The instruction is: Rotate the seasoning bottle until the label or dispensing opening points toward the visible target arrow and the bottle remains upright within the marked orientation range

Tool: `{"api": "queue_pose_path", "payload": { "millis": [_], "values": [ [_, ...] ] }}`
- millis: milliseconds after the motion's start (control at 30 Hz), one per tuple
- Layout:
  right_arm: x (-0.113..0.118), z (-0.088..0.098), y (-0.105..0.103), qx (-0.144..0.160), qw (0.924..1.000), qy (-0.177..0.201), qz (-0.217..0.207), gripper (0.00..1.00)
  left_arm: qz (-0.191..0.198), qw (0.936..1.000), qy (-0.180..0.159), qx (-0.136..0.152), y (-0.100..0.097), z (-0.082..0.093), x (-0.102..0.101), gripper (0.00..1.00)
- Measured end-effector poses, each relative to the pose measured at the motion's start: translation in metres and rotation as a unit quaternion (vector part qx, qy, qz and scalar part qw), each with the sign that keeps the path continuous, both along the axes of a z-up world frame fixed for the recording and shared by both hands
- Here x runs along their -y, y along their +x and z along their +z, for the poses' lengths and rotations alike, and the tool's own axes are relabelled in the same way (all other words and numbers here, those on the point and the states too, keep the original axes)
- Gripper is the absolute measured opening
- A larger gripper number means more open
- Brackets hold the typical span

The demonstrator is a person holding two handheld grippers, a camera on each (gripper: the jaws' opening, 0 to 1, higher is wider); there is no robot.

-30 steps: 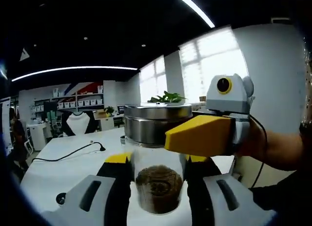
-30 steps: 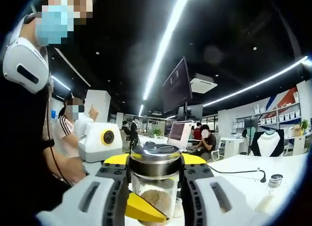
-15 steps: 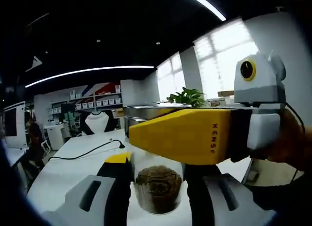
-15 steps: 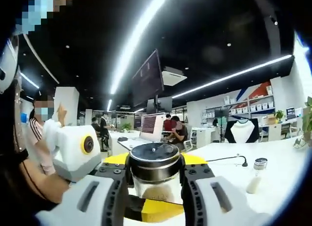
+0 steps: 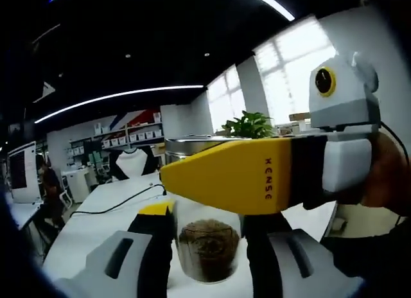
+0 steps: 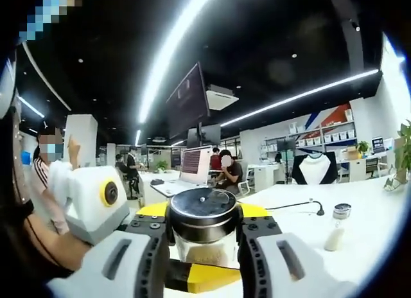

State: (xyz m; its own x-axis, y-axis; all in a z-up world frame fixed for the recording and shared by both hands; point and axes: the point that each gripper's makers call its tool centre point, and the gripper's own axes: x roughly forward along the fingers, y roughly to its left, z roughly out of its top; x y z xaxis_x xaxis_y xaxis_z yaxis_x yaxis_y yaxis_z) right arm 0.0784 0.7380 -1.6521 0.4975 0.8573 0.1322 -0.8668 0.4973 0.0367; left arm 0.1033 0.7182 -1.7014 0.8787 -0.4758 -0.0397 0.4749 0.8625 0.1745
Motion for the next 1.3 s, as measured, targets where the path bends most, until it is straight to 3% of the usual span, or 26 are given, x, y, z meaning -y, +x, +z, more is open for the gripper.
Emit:
{"api": "queue_pose_path", "payload": {
  "millis": [233, 467, 633, 733, 833, 900, 1033, 1133, 1300],
  "values": [
    [0.005, 0.001, -0.003, 0.009, 0.9987, -0.004, 0.05, 0.36, -0.025, 0.9997, -0.003, -0.001, -0.003, 0.001, 0.006, 0.45],
    [0.009, -0.001, -0.014, 0.038, 0.9929, -0.015, 0.112, 0.36, -0.05, 0.9987, -0.009, -0.008, -0.008, -0.002, 0.015, 0.45],
    [0.009, -0.006, -0.016, 0.051, 0.9894, -0.033, 0.132, 0.36, -0.055, 0.9983, -0.005, -0.02, -0.007, -0.009, 0.018, 0.45],
    [0.005, -0.01, -0.018, 0.058, 0.9888, -0.05, 0.129, 0.37, -0.047, 0.9987, -0.005, -0.02, -0.006, -0.012, 0.016, 0.44],
    [0.001, -0.011, -0.016, 0.056, 0.9913, -0.05, 0.108, 0.38, -0.043, 0.9981, -0.029, -0.031, -0.005, -0.013, 0.015, 0.44],
    [0.002, -0.014, -0.011, 0.04, 0.9941, -0.054, 0.086, 0.38, -0.034, 0.9987, -0.018, -0.035, -0.003, -0.017, 0.013, 0.44],
    [0.001, -0.016, -0.01, 0.037, 0.9954, -0.057, 0.068, 0.38, -0.027, 0.9987, -0.009, -0.043, -0.001, -0.023, 0.012, 0.44],
    [0.001, -0.015, -0.005, 0.01, 0.9978, -0.031, 0.057, 0.38, -0.018, 0.9988, 0.001, -0.046, -0.001, -0.028, 0.011, 0.44],
    [0.0, -0.02, -0.003, 0.014, 0.9975, -0.036, 0.059, 0.38, -0.016, 0.9986, -0.002, -0.051, 0.001, -0.032, 0.009, 0.44]
  ]
}}
